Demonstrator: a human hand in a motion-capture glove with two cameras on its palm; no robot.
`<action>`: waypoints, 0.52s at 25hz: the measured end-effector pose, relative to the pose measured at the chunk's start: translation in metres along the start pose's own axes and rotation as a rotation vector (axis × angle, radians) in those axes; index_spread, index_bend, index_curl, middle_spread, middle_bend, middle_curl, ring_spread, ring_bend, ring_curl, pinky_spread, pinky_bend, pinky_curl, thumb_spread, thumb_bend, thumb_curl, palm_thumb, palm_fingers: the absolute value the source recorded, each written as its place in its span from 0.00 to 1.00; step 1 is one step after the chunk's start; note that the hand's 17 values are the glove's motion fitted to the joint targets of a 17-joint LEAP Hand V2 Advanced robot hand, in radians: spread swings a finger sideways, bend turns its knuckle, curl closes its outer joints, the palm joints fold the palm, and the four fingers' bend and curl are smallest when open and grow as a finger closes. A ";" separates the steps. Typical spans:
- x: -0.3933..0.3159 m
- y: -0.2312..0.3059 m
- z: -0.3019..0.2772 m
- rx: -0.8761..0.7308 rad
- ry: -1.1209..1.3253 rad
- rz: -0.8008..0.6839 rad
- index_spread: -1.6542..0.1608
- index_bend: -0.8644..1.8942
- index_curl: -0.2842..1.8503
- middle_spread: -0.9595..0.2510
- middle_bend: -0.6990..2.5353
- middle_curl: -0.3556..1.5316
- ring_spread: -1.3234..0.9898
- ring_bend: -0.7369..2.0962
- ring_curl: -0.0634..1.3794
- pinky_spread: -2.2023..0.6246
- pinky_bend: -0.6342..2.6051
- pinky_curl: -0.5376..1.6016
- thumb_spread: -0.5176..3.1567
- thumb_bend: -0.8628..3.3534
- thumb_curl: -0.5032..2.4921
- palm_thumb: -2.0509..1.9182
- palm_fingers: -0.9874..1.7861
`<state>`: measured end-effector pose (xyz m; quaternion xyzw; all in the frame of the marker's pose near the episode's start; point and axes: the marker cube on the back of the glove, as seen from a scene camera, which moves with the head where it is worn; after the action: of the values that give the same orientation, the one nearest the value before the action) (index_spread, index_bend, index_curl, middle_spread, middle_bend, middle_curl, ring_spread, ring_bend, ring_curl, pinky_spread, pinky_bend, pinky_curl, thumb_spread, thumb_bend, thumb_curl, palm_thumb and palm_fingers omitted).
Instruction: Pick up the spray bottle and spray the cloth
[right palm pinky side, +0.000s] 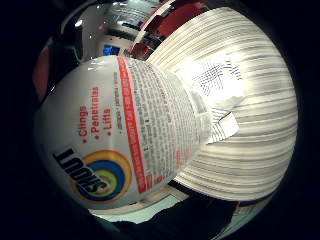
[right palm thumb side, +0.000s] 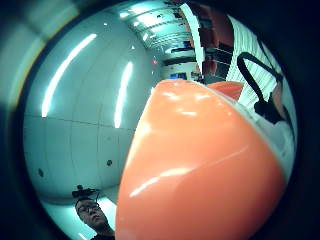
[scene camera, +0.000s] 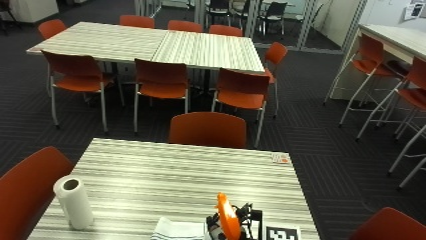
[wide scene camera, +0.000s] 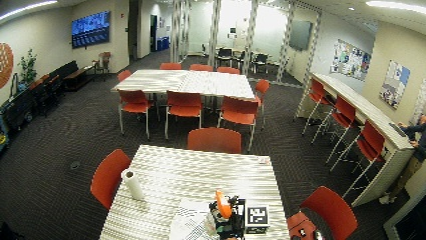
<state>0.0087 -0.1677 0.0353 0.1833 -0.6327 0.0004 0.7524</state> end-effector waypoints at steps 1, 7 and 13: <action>-0.001 0.002 -0.001 0.022 -0.004 -0.005 0.81 0.43 0.44 0.73 0.36 0.51 0.49 0.42 0.39 0.79 0.23 0.36 0.31 0.20 0.42 0.78 0.74; 0.001 0.001 -0.002 0.080 0.030 -0.003 0.81 0.43 0.44 0.73 0.36 0.51 0.49 0.42 0.40 0.79 0.24 0.36 0.31 0.20 0.42 0.78 0.74; 0.002 -0.003 0.004 0.083 0.056 0.004 0.81 0.43 0.44 0.73 0.36 0.51 0.49 0.42 0.40 0.79 0.23 0.36 0.31 0.20 0.42 0.78 0.74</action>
<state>0.0065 -0.1722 0.0363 0.2131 -0.6111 0.0334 0.7616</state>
